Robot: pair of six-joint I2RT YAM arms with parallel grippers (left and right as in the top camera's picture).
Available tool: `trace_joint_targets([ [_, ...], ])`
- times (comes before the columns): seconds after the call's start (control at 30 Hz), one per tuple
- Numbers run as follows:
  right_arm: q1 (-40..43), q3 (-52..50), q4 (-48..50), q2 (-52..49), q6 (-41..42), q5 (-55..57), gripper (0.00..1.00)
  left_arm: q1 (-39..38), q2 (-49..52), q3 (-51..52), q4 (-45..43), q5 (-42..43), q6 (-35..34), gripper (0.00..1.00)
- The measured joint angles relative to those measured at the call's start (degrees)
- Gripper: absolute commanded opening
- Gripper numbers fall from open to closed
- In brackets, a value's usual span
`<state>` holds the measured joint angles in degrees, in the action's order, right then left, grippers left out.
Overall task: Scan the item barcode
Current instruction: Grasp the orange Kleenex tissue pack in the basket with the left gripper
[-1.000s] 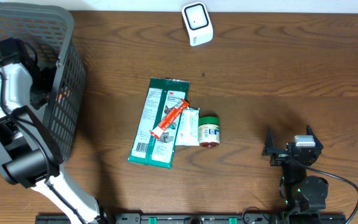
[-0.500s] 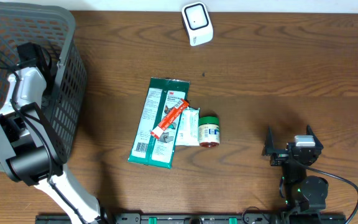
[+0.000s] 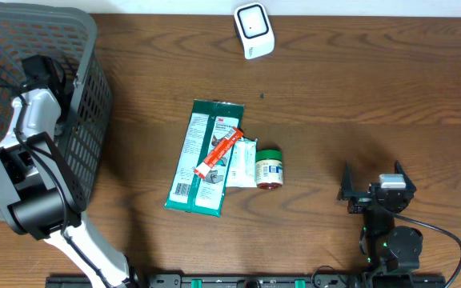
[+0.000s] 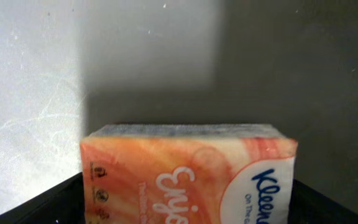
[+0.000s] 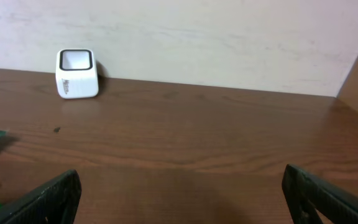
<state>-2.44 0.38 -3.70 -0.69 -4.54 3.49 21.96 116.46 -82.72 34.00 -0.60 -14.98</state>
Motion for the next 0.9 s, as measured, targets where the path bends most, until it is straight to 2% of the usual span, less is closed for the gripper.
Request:
trace_joint_targets([
  [0.17,0.00,0.00,0.00,0.00,0.00,0.00,0.99,-0.02,-0.35,1.31,-2.32,-0.42,0.00,0.91],
  [0.2,0.00,0.00,0.00,0.00,0.00,0.00,0.99,-0.04,-0.57,1.79,-3.04,-0.55,0.00,0.86],
  [0.27,0.00,0.00,0.00,0.00,0.00,0.00,0.99,-0.04,-0.87,2.47,-3.78,-0.96,-0.02,0.63],
  [0.3,0.00,0.00,0.00,0.00,0.00,0.00,0.99,-0.04,-0.96,2.58,-3.89,-1.16,-0.15,0.59],
  [0.6,0.00,0.00,0.00,0.00,0.00,0.00,0.99,0.35,-4.22,3.76,-2.75,-0.72,-0.17,0.60],
  [0.9,0.00,0.00,0.00,0.00,0.00,0.00,0.99,1.66,-24.44,4.24,-1.07,-0.66,-0.22,0.65],
])
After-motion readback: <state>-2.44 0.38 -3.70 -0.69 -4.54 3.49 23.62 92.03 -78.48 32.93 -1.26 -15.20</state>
